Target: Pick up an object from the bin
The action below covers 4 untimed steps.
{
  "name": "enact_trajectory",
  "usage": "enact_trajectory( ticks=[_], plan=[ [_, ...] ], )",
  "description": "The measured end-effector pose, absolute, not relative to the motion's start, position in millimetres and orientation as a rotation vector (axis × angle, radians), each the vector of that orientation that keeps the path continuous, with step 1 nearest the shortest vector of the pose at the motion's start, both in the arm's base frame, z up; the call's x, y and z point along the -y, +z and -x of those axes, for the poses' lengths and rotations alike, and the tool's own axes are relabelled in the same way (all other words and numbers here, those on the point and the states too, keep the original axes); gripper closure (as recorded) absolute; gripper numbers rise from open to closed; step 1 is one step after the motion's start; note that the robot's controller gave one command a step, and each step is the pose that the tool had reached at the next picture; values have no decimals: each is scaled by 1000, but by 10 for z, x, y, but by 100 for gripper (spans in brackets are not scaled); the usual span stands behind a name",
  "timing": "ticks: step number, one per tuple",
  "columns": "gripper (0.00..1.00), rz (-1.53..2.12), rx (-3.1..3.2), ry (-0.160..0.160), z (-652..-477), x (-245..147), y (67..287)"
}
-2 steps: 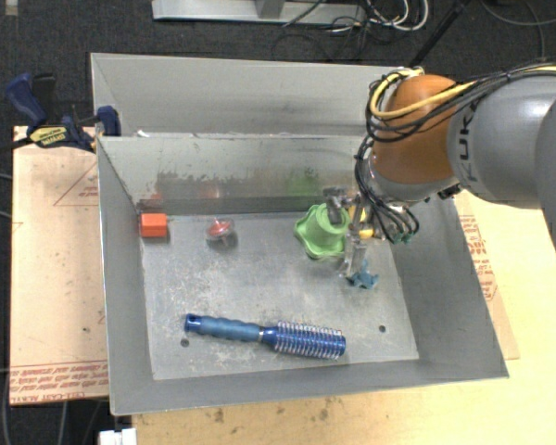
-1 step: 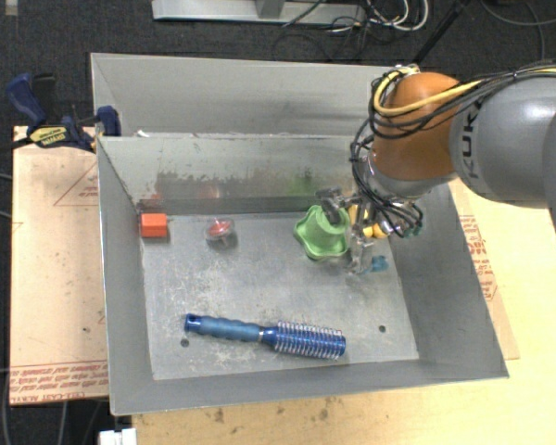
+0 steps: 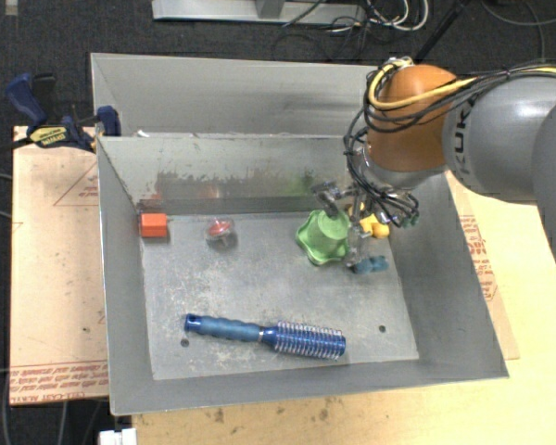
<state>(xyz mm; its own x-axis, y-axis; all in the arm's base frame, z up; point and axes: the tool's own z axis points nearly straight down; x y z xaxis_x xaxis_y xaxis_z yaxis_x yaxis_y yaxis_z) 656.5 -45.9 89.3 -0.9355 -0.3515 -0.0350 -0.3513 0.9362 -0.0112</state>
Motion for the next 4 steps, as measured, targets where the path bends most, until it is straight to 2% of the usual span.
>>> enact_trajectory(
  ticks=[1,2,3,4],
  plan=[
    [0,662,-3041,-1,-6649,497,846],
    [100,660,-3041,-1,-6653,503,857],
    [100,521,-3093,2,-6232,396,1291],
    [100,531,-3087,-2,-5920,370,2015]
  ],
)
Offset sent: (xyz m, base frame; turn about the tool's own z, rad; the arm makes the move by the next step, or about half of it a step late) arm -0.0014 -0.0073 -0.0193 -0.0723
